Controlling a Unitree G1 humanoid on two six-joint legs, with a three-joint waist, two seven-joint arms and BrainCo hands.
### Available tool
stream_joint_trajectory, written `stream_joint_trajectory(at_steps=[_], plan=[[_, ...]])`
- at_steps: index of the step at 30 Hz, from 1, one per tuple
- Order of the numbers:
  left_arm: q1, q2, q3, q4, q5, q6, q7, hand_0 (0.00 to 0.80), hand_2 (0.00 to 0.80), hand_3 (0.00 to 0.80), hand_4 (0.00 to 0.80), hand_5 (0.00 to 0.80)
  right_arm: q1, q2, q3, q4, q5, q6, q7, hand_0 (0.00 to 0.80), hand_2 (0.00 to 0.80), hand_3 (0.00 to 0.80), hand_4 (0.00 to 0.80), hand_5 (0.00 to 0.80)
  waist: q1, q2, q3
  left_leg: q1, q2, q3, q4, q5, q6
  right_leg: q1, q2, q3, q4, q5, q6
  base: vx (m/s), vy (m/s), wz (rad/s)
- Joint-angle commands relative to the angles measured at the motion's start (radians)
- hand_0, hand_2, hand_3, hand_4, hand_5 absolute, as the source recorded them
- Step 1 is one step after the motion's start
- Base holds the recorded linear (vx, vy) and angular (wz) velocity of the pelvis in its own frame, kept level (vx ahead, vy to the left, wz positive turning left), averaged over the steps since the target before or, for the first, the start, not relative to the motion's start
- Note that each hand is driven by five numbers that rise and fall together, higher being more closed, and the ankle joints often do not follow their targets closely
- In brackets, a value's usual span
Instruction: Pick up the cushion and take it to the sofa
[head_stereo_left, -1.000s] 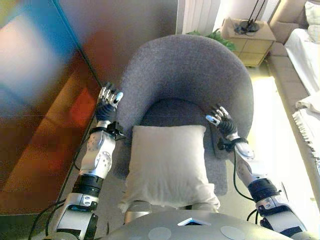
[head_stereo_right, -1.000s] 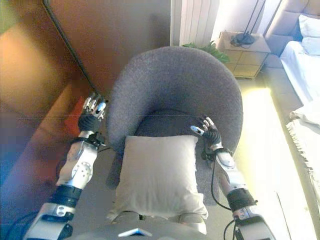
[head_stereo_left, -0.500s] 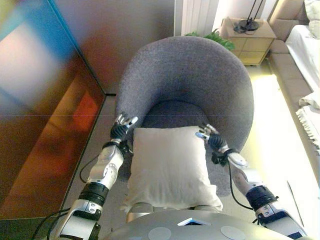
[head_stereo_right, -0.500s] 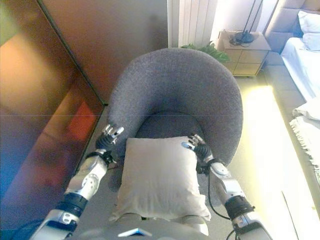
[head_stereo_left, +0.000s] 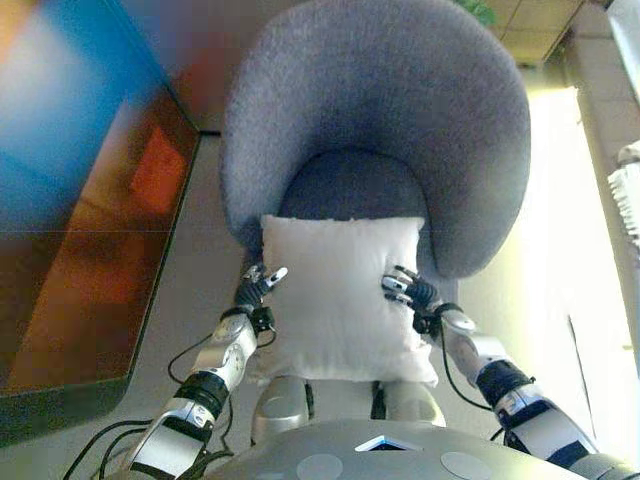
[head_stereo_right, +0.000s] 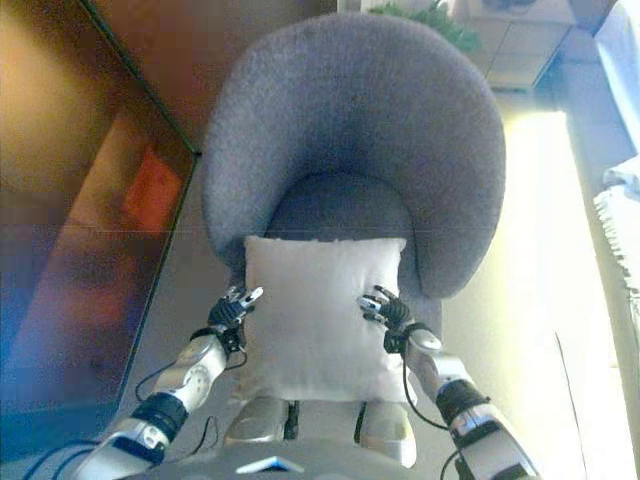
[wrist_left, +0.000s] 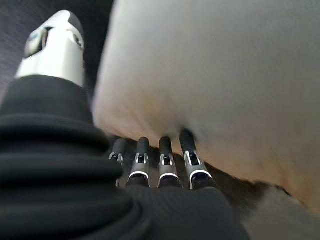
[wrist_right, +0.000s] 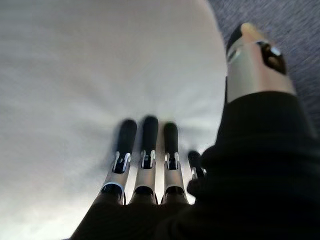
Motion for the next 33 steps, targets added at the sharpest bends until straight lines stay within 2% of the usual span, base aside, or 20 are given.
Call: stream_joint_trajectory(at_steps=[1,6,11,14,18,27,33], plan=[[-0.064,0.002,-0.003,0.032,0.010,-0.055,-0.047,0.000,0.000,0.000,0.000,0.000,-0.001,0.043,0.022,-0.027,-0.001,-0.023,-0.003,0.000,0.000,0.000,0.000,0.000,0.019,-0.056,0.066,-0.087,-0.037,-0.017,0.074,0.016,0.006,-0.050,-0.019,0.004,0.067,-0.021,0.000,-0.108,0.019,0.02],[-0.039,0.012,-0.004,0.049,0.060,-0.102,-0.040,0.000,0.000,0.000,0.000,0.000,0.042,0.026,0.001,-0.040,-0.010,-0.066,0.001,0.000,0.000,0.000,0.000,0.000,0.010,-0.053,0.123,-0.141,-0.030,-0.023,0.081,0.033,0.005,-0.114,-0.016,0.009,0.105,-0.020,-0.002,-0.102,-0.001,0.00],[0.023,0.020,0.036,0.053,0.104,-0.157,0.018,0.000,0.000,0.000,0.000,0.000,0.110,0.007,-0.049,-0.045,-0.033,-0.127,-0.003,0.000,0.000,0.000,0.000,0.000,0.005,-0.056,0.171,-0.172,-0.031,-0.031,0.082,0.040,0.004,-0.148,-0.013,0.016,0.120,-0.019,0.000,-0.074,-0.019,0.00],[0.045,0.026,0.052,0.084,0.193,-0.179,0.043,0.000,0.000,0.000,0.000,0.000,0.130,0.008,-0.079,-0.029,-0.006,-0.149,-0.004,0.000,0.000,0.000,0.000,0.000,0.003,-0.062,0.188,-0.179,-0.031,-0.034,0.076,0.043,0.004,-0.154,-0.009,0.017,0.112,-0.014,0.001,-0.046,-0.033,0.03],[0.057,0.037,0.078,0.162,0.188,-0.201,0.003,0.000,0.000,0.000,0.000,0.000,0.148,0.008,-0.131,0.023,0.031,-0.198,0.027,0.000,0.000,0.000,0.000,0.000,-0.005,-0.074,0.202,-0.183,-0.027,-0.034,0.069,0.044,0.003,-0.159,-0.001,0.022,0.108,-0.014,0.001,-0.018,-0.020,0.00],[0.058,0.067,0.129,0.299,0.221,-0.213,-0.010,0.000,0.000,0.000,0.000,0.000,0.182,0.000,-0.241,0.147,0.066,-0.231,0.008,0.000,0.000,0.000,0.000,0.000,-0.022,-0.097,0.211,-0.187,-0.019,-0.022,0.083,0.034,0.001,-0.161,0.004,0.028,0.115,-0.020,0.002,-0.002,-0.010,0.00],[0.041,0.062,0.159,0.399,0.214,-0.224,-0.057,0.000,0.000,0.000,0.000,0.000,0.146,-0.001,-0.254,0.285,0.038,-0.254,0.047,0.000,0.000,0.000,0.000,0.000,-0.017,-0.103,0.227,-0.210,-0.016,-0.026,0.122,0.025,-0.001,-0.177,0.002,0.030,0.137,-0.026,-0.004,0.015,-0.019,-0.01]])
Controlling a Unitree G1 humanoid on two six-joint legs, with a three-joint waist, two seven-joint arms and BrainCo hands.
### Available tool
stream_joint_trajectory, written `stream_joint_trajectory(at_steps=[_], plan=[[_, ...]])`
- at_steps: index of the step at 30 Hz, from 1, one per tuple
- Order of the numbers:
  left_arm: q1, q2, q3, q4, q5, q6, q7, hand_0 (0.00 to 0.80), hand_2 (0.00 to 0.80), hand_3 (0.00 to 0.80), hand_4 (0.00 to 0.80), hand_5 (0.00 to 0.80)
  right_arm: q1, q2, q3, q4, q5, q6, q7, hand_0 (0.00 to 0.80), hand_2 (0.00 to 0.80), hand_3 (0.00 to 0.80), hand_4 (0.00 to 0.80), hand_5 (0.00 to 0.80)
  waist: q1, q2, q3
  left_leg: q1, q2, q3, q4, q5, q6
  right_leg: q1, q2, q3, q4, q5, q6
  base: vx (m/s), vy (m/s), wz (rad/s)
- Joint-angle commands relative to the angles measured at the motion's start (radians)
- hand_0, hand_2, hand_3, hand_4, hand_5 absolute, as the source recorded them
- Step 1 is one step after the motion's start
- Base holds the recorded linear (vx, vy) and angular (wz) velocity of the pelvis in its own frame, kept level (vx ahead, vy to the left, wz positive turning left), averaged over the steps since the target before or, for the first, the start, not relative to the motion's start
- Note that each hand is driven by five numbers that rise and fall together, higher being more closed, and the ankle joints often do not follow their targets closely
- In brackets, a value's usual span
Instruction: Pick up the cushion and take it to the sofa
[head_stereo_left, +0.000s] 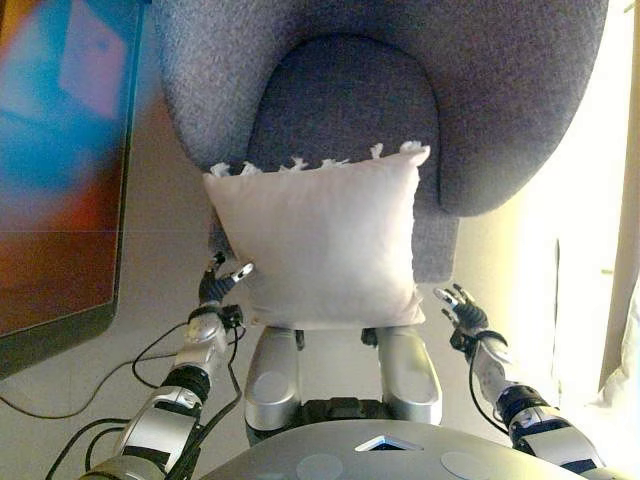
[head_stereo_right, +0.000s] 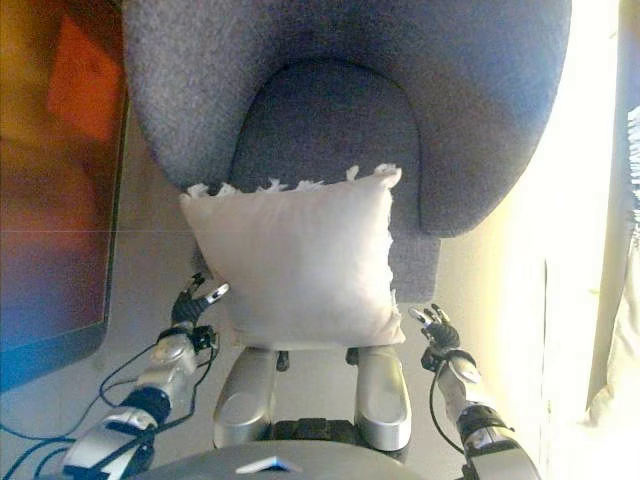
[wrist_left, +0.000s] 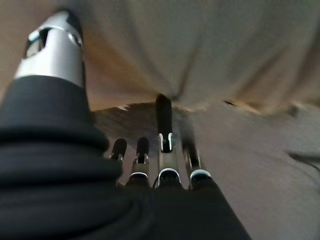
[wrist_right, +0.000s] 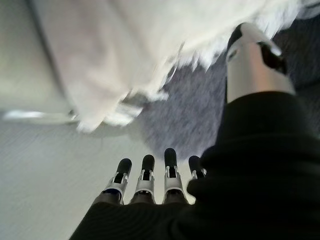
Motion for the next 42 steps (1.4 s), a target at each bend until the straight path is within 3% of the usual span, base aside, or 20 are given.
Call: stream_joint_trajectory(at_steps=[1,9,18,25,34,39,40,41,42], plan=[[0.062,0.003,0.035,0.043,0.029,-0.001,-0.030,0.000,0.000,0.000,0.000,0.000,0.007,-0.003,0.007,0.006,-0.004,-0.050,0.024,0.000,0.000,0.000,0.000,0.000,0.010,-0.028,0.007,-0.100,-0.024,-0.021,0.099,0.006,0.010,0.004,0.007,0.013,-0.034,0.038,0.016,0.000,0.000,0.00],[-0.023,-0.013,-0.023,0.078,0.013,0.023,-0.092,0.000,0.000,0.000,0.000,0.000,-0.144,-0.024,0.099,0.099,-0.176,-0.047,0.113,0.000,0.000,0.000,0.000,0.000,0.025,0.011,0.063,-0.189,-0.043,-0.038,0.161,0.002,0.011,-0.083,-0.015,0.012,0.011,0.042,0.015,-0.016,0.012,0.00],[-0.113,-0.016,-0.058,0.051,-0.029,0.050,-0.095,0.000,0.000,0.000,0.000,0.000,-0.324,-0.025,0.184,0.132,-0.306,-0.051,0.033,0.000,0.000,0.000,0.000,0.000,0.039,0.049,0.082,-0.295,-0.073,-0.045,0.176,0.024,0.015,-0.211,-0.050,0.004,0.045,0.065,0.027,-0.038,0.039,0.07],[-0.166,-0.009,-0.067,0.039,-0.078,0.048,-0.137,0.000,0.000,0.000,0.000,0.000,-0.398,-0.044,0.194,0.129,-0.336,-0.027,0.010,0.000,0.000,0.000,0.000,0.000,0.026,0.050,0.082,-0.384,-0.070,-0.039,0.199,0.028,0.016,-0.311,-0.045,0.021,0.073,0.074,0.028,-0.018,0.022,0.04],[-0.277,0.012,-0.088,0.071,-0.062,0.110,-0.127,0.000,0.000,0.000,0.000,0.000,-0.472,-0.055,0.201,0.139,-0.324,-0.003,-0.001,0.000,0.000,0.000,0.000,0.000,0.009,0.042,0.082,-0.461,-0.063,-0.042,0.211,0.039,0.016,-0.403,-0.038,0.041,0.079,0.098,0.035,-0.027,0.002,0.02],[-0.327,0.019,-0.095,0.079,-0.102,0.126,-0.188,0.000,0.000,0.000,0.000,0.000,-0.487,-0.048,0.221,0.123,-0.321,0.001,0.029,0.000,0.000,0.000,0.000,0.000,0.000,0.034,0.082,-0.480,-0.060,-0.042,0.218,0.039,0.014,-0.423,-0.035,0.050,0.080,0.103,0.036,0.000,0.000,0.00],[-0.336,0.019,-0.094,0.079,-0.115,0.125,-0.208,0.185,0.185,0.185,0.185,0.185,-0.490,-0.045,0.223,0.121,-0.320,0.002,0.034,0.000,0.000,0.000,0.000,0.000,-0.001,0.032,0.082,-0.482,-0.060,-0.042,0.219,0.038,0.013,-0.425,-0.035,0.051,0.081,0.103,0.036,0.000,0.000,0.00],[-0.341,0.019,-0.094,0.077,-0.129,0.120,-0.234,0.637,0.637,0.637,0.637,0.637,-0.491,-0.043,0.224,0.121,-0.321,0.000,0.040,0.000,0.000,0.000,0.000,0.000,-0.002,0.031,0.082,-0.483,-0.059,-0.042,0.220,0.038,0.012,-0.426,-0.035,0.051,0.082,0.102,0.036,0.000,0.000,0.00],[-0.344,0.016,-0.095,0.073,-0.143,0.112,-0.267,0.800,0.800,0.800,0.800,0.800,-0.490,-0.042,0.226,0.125,-0.318,-0.009,0.048,0.000,0.000,0.000,0.000,0.000,-0.002,0.030,0.082,-0.481,-0.059,-0.041,0.217,0.038,0.012,-0.424,-0.035,0.049,0.081,0.102,0.037,0.000,0.000,0.00]])
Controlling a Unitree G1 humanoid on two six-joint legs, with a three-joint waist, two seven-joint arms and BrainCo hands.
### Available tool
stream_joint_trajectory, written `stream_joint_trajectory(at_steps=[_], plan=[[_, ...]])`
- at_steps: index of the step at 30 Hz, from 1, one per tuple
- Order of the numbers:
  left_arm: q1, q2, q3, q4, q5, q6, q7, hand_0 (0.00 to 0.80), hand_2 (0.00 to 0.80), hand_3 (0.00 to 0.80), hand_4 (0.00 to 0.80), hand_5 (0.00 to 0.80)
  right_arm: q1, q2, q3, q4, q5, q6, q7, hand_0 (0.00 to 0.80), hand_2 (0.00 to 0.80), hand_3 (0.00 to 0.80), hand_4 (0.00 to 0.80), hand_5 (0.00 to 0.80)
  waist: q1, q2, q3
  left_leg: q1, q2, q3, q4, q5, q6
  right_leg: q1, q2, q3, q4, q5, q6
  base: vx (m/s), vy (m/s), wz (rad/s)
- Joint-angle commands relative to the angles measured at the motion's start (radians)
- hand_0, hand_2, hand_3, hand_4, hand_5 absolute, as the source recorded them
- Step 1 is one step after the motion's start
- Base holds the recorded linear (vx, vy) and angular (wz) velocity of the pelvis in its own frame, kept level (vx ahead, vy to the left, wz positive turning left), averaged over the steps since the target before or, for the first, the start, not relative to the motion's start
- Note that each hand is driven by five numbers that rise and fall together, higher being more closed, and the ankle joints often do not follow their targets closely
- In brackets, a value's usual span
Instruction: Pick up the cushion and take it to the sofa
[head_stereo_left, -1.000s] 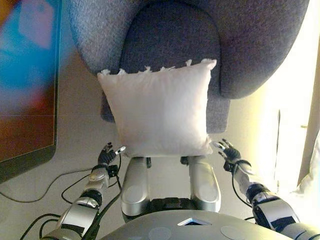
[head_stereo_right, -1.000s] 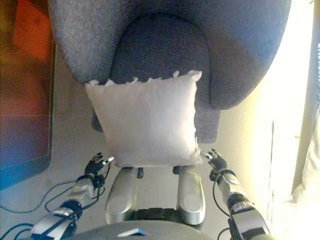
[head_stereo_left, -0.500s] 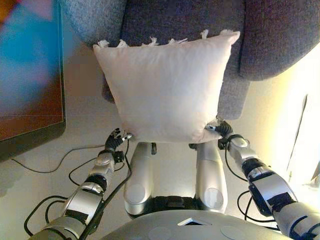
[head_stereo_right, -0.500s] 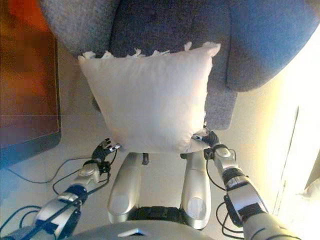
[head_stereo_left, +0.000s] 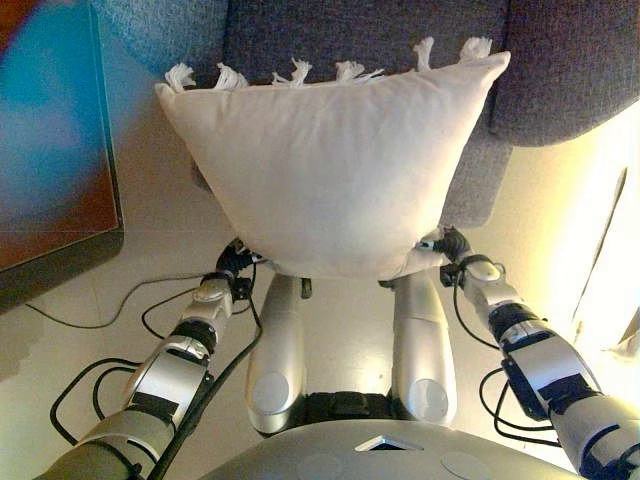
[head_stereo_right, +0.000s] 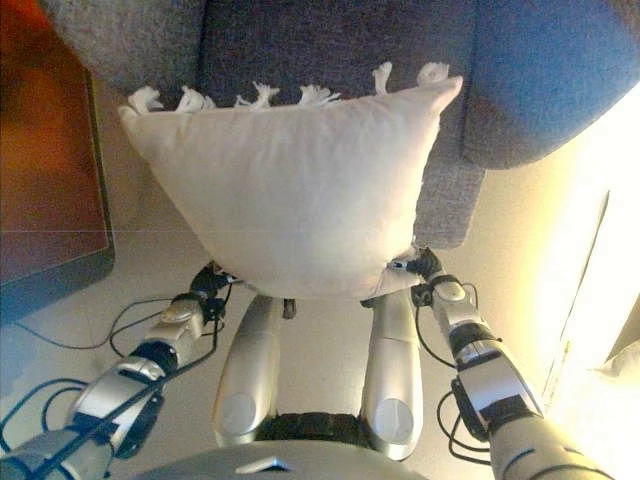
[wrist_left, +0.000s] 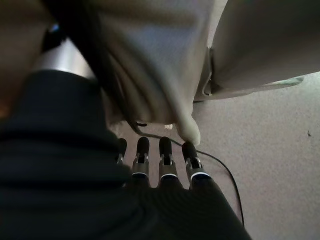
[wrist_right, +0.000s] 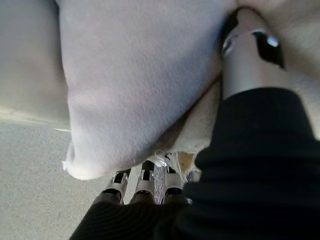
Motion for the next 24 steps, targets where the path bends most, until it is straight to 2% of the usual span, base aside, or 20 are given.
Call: stream_joint_trajectory(at_steps=[1,2,14,24], plan=[[-0.063,-0.005,0.015,-0.013,-0.091,-0.032,-0.103,0.800,0.800,0.800,0.800,0.800,-0.035,0.005,0.034,-0.026,0.000,-0.005,0.020,0.198,0.198,0.198,0.198,0.198,-0.011,-0.022,0.013,-0.076,-0.038,-0.010,0.126,-0.024,0.025,0.058,0.012,0.036,-0.199,0.151,0.088,0.000,0.000,0.00],[-0.063,-0.008,0.010,-0.023,-0.093,-0.032,-0.111,0.800,0.800,0.800,0.800,0.800,-0.032,0.009,0.032,-0.024,0.004,-0.016,0.025,0.800,0.800,0.800,0.800,0.800,-0.010,-0.023,0.013,-0.072,-0.039,-0.011,0.123,-0.024,0.025,0.064,0.011,0.034,-0.203,0.152,0.089,0.000,0.000,0.00],[-0.031,-0.006,0.024,-0.033,-0.142,-0.036,-0.151,0.800,0.800,0.800,0.800,0.800,0.005,0.024,0.031,-0.077,0.036,-0.037,0.046,0.800,0.800,0.800,0.800,0.800,-0.008,-0.039,0.013,-0.020,-0.034,-0.005,0.104,-0.029,0.017,0.122,0.011,0.018,-0.218,0.148,0.089,0.000,-0.001,0.00],[0.121,-0.018,0.044,-0.150,-0.148,-0.017,-0.233,0.800,0.800,0.800,0.800,0.800,0.205,0.023,-0.020,-0.238,0.117,-0.044,0.157,0.800,0.800,0.800,0.800,0.800,0.005,-0.053,0.002,0.164,-0.030,0.016,0.043,-0.042,0.019,0.302,0.006,-0.016,-0.253,0.131,0.100,0.019,-0.006,0.00]])
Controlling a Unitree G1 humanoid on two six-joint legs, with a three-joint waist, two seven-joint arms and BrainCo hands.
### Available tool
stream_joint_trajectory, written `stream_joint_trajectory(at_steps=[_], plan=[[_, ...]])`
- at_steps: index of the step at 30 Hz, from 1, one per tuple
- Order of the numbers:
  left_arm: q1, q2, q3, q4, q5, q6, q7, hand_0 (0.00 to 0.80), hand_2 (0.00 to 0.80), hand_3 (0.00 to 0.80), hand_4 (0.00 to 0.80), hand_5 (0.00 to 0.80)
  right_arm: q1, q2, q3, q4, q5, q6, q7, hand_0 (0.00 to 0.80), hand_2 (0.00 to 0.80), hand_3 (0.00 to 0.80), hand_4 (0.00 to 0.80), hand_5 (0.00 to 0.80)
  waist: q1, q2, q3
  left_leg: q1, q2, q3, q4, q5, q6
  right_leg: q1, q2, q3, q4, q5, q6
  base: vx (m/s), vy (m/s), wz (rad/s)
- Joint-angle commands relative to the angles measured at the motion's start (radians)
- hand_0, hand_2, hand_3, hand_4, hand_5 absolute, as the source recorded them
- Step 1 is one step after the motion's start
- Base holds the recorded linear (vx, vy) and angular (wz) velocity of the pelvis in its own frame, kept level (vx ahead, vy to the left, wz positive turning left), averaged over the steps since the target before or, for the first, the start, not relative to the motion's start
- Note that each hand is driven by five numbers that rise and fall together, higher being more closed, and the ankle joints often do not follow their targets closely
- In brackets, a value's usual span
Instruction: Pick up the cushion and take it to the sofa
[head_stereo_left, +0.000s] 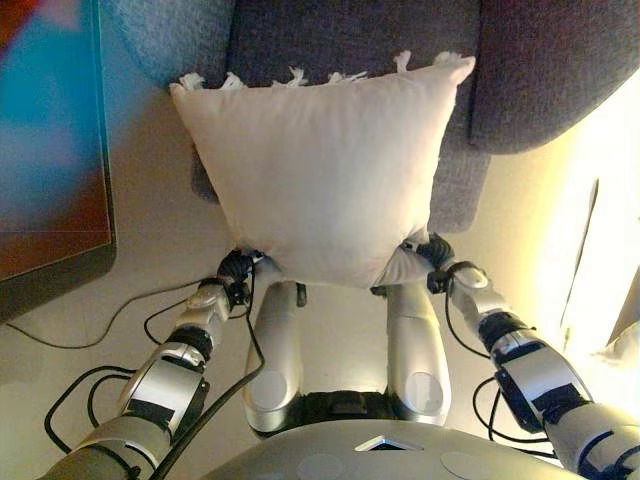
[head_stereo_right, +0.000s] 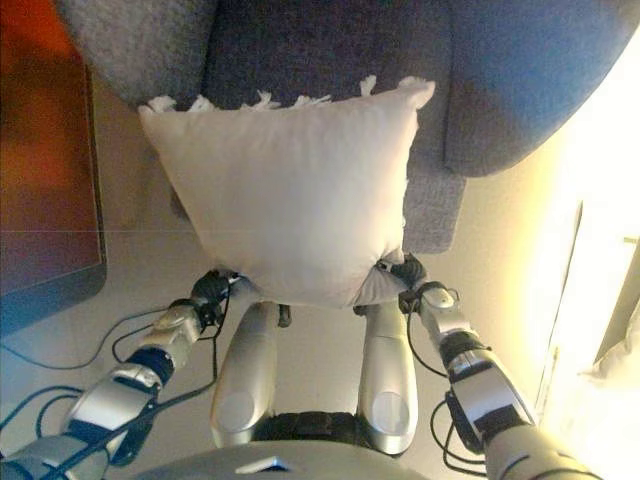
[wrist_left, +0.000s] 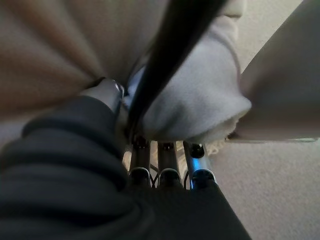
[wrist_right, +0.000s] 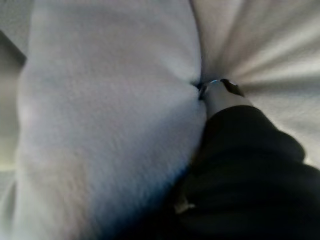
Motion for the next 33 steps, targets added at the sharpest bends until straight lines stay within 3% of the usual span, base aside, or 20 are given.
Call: stream_joint_trajectory(at_steps=[1,12,18,22,25,30,33], plan=[[0.049,-0.018,0.033,-0.112,-0.034,-0.004,-0.079,0.800,0.800,0.800,0.800,0.800,0.102,-0.019,-0.006,-0.135,0.054,-0.023,0.065,0.800,0.800,0.800,0.800,0.800,0.015,-0.028,-0.017,0.005,-0.039,0.013,0.073,-0.045,0.018,0.122,-0.011,-0.012,-0.170,0.105,0.085,0.083,-0.002,-0.02],[0.371,0.053,0.097,-0.513,-0.187,0.111,-0.198,0.800,0.800,0.800,0.800,0.800,0.437,-0.017,-0.069,-0.596,0.161,0.095,0.178,0.800,0.800,0.800,0.800,0.800,0.011,-0.013,-0.138,0.205,-0.043,0.027,-0.031,-0.054,0.030,0.324,-0.001,-0.035,-0.265,0.093,0.092,0.088,0.017,-0.02],[0.488,0.093,0.124,-0.762,-0.303,0.260,-0.183,0.800,0.800,0.800,0.800,0.800,0.548,-0.038,-0.089,-0.739,0.296,0.174,0.209,0.800,0.800,0.800,0.800,0.800,0.018,-0.005,-0.220,0.302,-0.047,0.035,-0.083,-0.050,0.032,0.434,0.006,-0.054,-0.327,0.087,0.085,0.122,0.034,0.03],[0.576,0.121,0.141,-0.928,-0.381,0.357,-0.179,0.800,0.800,0.800,0.800,0.800,0.647,-0.062,-0.103,-0.851,0.403,0.197,0.229,0.800,0.800,0.800,0.800,0.800,0.021,-0.005,-0.260,0.333,-0.043,0.041,-0.083,-0.055,0.034,0.471,0.010,-0.058,-0.335,0.079,0.081,0.100,0.003,0.02],[0.629,0.151,0.138,-1.043,-0.416,0.379,-0.172,0.800,0.800,0.800,0.800,0.800,0.697,-0.085,-0.112,-0.902,0.477,0.177,0.227,0.800,0.800,0.800,0.800,0.800,0.024,-0.003,-0.285,0.349,-0.039,0.046,-0.079,-0.060,0.035,0.491,0.010,-0.061,-0.334,0.073,0.079,0.078,-0.001,0.00],[0.611,0.174,0.097,-1.100,-0.497,0.404,-0.105,0.800,0.800,0.800,0.800,0.800,0.696,-0.126,-0.111,-0.953,0.525,0.168,0.163,0.800,0.800,0.800,0.800,0.800,0.022,-0.012,-0.317,0.374,-0.035,0.055,-0.069,-0.070,0.037,0.525,0.010,-0.066,-0.337,0.067,0.078,0.084,-0.018,-0.01],[0.554,0.165,0.064,-1.087,-0.580,0.436,-0.002,0.800,0.800,0.800,0.800,0.800,0.651,-0.179,-0.108,-0.967,0.563,0.217,0.092,0.800,0.800,0.800,0.800,0.800,0.025,-0.026,-0.339,0.394,-0.029,0.052,-0.078,-0.069,0.036,0.548,0.014,-0.071,-0.345,0.068,0.081,0.079,-0.059,-0.04]])
